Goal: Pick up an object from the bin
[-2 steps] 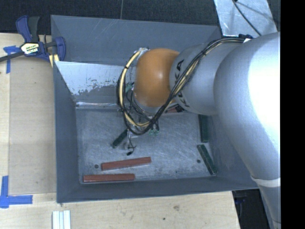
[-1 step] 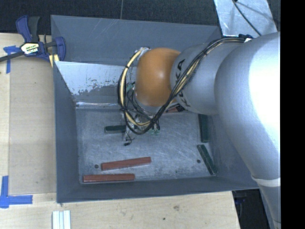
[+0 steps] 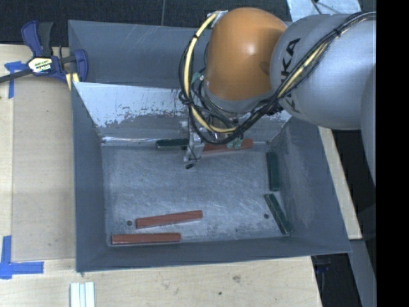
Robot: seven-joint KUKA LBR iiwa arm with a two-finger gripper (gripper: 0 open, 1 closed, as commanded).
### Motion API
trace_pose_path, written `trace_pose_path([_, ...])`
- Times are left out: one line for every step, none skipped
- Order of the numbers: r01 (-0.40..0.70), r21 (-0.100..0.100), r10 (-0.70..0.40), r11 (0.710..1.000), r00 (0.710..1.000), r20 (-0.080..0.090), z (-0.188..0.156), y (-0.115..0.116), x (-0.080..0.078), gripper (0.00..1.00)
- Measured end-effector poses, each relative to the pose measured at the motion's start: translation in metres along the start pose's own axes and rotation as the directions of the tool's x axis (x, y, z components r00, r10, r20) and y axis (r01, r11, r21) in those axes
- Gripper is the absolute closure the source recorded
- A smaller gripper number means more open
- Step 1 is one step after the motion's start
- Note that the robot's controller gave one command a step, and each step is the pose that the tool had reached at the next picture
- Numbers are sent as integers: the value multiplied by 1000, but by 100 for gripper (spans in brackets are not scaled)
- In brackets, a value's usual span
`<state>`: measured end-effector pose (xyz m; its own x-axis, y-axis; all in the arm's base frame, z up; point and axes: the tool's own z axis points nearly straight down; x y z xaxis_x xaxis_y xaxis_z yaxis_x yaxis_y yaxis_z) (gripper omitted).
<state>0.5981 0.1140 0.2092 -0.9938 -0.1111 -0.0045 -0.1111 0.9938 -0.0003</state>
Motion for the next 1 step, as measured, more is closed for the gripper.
trace_pose_path([1,-3,-1,1000,1000,-4,-4,58,33,100])
